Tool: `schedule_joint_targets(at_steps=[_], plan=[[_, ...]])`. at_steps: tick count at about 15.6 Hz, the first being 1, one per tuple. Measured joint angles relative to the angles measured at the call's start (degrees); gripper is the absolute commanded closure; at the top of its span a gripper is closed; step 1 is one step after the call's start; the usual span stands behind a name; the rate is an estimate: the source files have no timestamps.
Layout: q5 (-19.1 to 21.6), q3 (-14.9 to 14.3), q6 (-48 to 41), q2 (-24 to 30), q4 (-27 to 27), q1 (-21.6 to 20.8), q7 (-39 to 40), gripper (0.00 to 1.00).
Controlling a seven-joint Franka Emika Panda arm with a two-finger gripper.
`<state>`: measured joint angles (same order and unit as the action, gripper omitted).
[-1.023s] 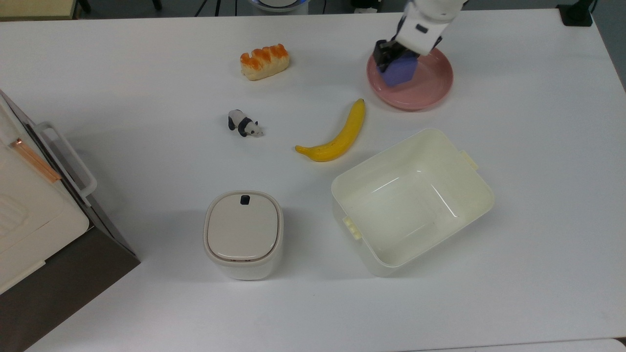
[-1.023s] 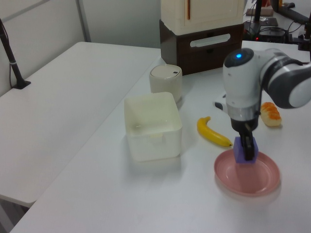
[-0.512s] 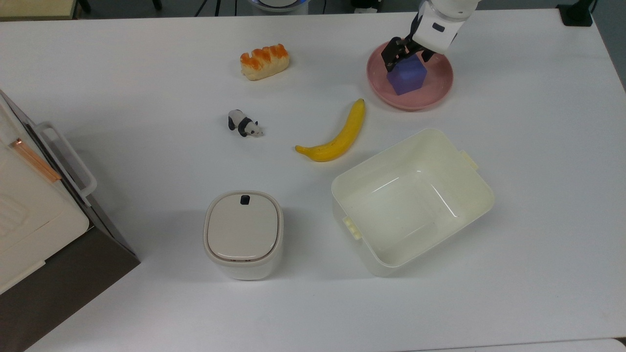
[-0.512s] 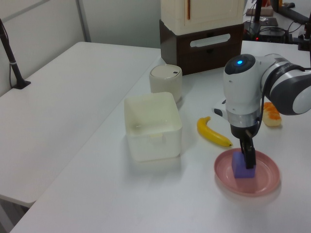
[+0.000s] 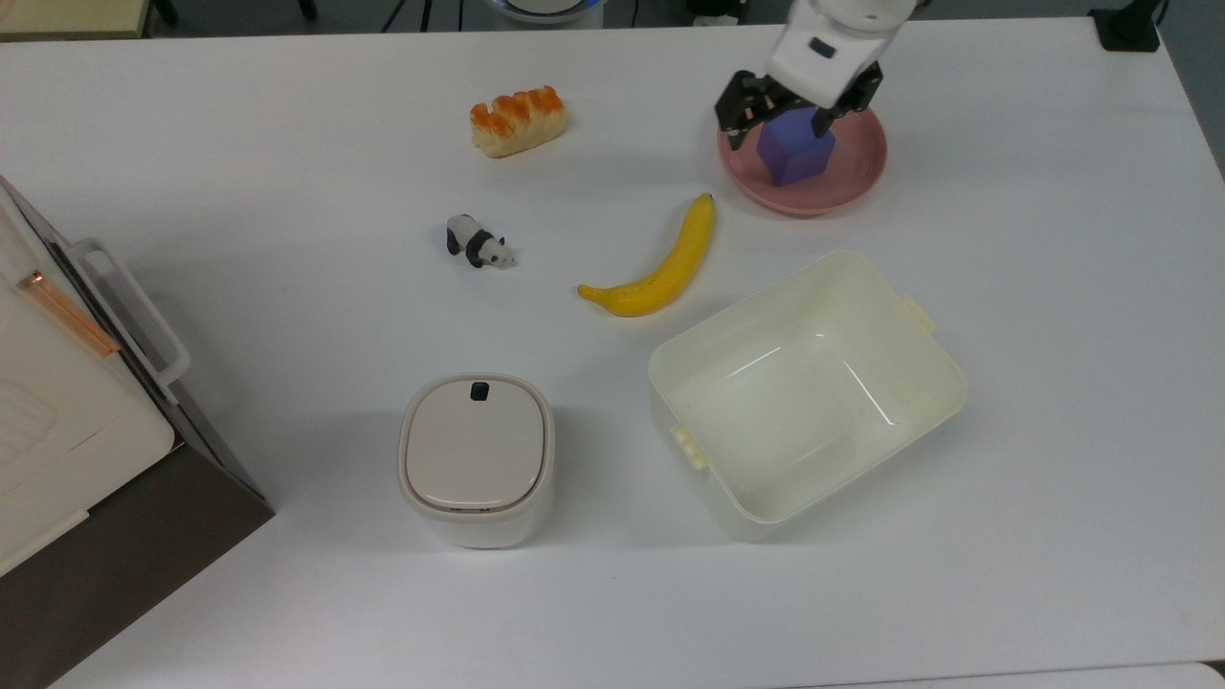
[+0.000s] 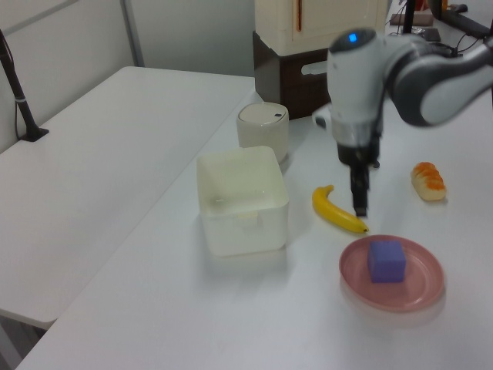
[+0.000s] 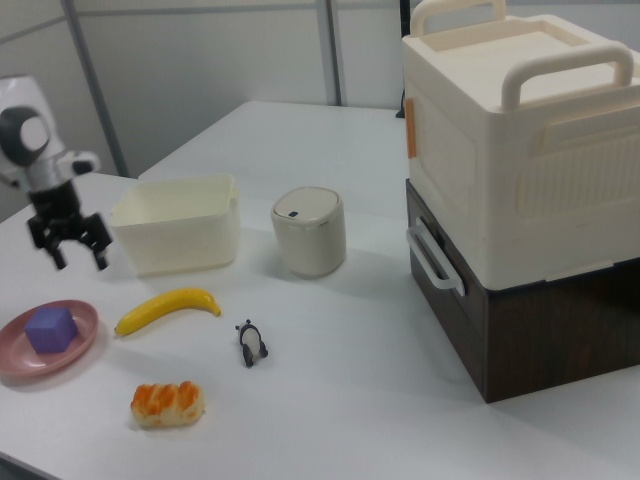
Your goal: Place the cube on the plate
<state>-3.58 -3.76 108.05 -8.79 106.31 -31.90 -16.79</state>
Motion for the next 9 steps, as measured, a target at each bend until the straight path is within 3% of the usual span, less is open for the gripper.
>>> schedule_joint_targets(at_steps=[5, 9], plan=[[-0.4, -0.6, -4.4, 0.4, -7.2, 10.6, 0.7, 0.0], [-0.4, -0.8, -11.0, 2.0, -12.4, 18.2, 6.9, 0.0]])
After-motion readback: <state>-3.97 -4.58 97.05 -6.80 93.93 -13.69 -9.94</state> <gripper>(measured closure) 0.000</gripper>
